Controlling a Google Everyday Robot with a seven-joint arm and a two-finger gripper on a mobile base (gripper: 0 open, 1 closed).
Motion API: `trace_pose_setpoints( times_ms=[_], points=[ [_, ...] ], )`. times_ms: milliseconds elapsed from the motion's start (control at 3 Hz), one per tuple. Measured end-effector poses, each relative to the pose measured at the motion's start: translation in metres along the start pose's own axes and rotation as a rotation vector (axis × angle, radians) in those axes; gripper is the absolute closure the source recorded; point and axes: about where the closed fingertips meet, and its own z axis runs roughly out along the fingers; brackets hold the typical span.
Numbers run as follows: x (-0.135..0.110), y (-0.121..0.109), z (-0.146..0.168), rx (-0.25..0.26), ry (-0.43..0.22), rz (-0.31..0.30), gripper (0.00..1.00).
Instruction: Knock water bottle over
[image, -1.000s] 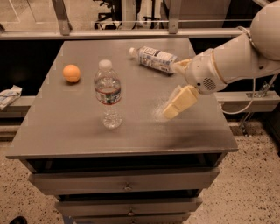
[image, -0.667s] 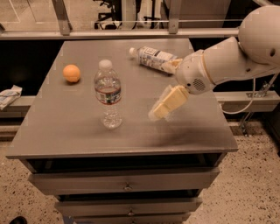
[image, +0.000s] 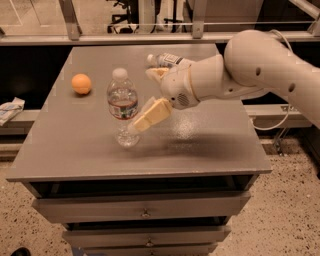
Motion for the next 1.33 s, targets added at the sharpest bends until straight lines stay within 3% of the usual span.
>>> trace_pose_setpoints(
  times_ms=[333, 667, 1333],
  points=[
    [-0.009, 0.007, 0.015, -0.013, -0.059, 0.013, 0.00],
    [-0.011, 0.022, 0.019, -0.036, -0.094, 0.066, 0.00],
    [-0.004, 0.044, 0.025, -0.087, -0.157, 0.186, 0.48]
  ],
)
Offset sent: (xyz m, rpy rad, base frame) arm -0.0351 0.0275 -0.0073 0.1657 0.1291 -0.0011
